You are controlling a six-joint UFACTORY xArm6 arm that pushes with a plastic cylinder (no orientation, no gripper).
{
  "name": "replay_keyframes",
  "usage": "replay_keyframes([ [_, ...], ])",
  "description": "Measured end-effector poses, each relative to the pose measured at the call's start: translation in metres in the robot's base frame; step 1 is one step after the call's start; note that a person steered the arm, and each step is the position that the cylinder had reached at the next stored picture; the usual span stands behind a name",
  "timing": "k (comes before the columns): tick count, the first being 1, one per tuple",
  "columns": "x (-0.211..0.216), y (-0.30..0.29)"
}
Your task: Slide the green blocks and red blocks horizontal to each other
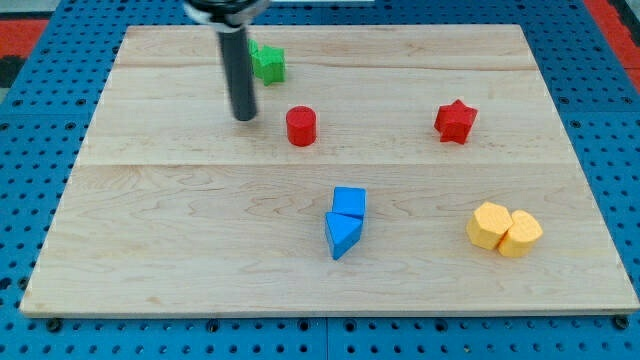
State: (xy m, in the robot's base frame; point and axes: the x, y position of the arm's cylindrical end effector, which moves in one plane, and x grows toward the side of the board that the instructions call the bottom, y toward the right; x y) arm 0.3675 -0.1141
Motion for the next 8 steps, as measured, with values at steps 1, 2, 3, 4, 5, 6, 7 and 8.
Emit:
replay_keyframes([
  [1, 0.016, 0.063],
  [2, 0.016, 0.148],
  [3, 0.046, 0.143],
  [4, 0.057, 0.162],
  [5, 0.037, 0.178],
  [6, 0.031, 0.195],
  [7, 0.012, 0.198],
  [8, 0.004, 0.15],
])
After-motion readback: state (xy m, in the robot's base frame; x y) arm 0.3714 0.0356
